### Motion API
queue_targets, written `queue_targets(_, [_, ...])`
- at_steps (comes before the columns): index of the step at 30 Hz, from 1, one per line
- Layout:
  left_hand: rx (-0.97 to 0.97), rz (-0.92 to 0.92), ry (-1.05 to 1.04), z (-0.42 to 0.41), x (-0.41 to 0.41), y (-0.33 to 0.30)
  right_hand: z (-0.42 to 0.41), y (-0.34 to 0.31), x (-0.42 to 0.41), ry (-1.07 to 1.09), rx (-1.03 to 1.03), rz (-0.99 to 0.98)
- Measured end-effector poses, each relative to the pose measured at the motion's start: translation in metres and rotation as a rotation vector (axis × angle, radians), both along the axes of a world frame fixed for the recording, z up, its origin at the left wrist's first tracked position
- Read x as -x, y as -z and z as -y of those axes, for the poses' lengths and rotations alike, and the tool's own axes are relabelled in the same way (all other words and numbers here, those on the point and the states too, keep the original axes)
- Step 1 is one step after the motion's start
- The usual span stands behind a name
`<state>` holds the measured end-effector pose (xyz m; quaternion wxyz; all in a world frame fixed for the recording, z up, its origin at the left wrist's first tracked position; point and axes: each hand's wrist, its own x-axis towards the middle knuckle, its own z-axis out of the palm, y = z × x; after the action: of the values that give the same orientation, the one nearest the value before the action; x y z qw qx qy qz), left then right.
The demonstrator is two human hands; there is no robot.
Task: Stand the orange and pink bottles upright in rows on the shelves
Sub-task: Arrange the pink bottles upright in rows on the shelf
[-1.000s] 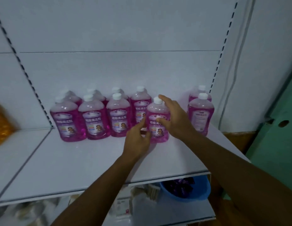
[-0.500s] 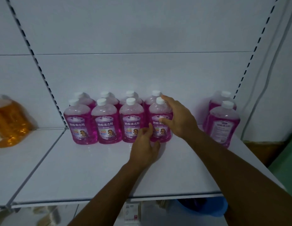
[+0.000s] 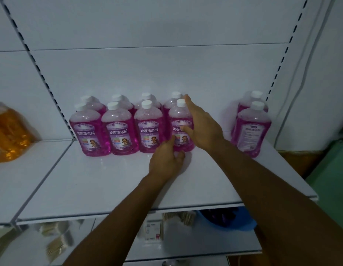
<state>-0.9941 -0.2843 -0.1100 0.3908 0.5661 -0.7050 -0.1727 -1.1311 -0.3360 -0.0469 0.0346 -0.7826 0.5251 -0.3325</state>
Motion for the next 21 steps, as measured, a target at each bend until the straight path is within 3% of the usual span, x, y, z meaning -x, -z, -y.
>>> queue_targets(3, [0.01, -0.001, -0.09, -0.006, 0.021, 0.001, -0.011, 0.002, 0.008, 0.032, 0.045, -0.039])
queue_targets(7, [-0.091, -0.052, 0.121, -0.011, 0.068, -0.004, -0.03, 0.001, 0.044, 0.128, 0.415, 0.108])
queue_targets(11, [-0.163, -0.07, 0.23, -0.011, 0.11, -0.011, -0.043, 0.0, 0.096, 0.316, 0.452, 0.228])
queue_targets(13, [-0.163, -0.14, 0.285, -0.011, 0.125, -0.016, -0.046, 0.003, 0.119, 0.366, 0.409, 0.237])
queue_targets(17, [-0.159, -0.226, 0.37, -0.006, 0.145, -0.014, -0.051, 0.01, 0.143, 0.296, 0.079, 0.341])
queue_targets(21, [-0.178, -0.268, 0.384, 0.0, 0.15, -0.003, -0.045, 0.011, 0.15, 0.275, 0.05, 0.311])
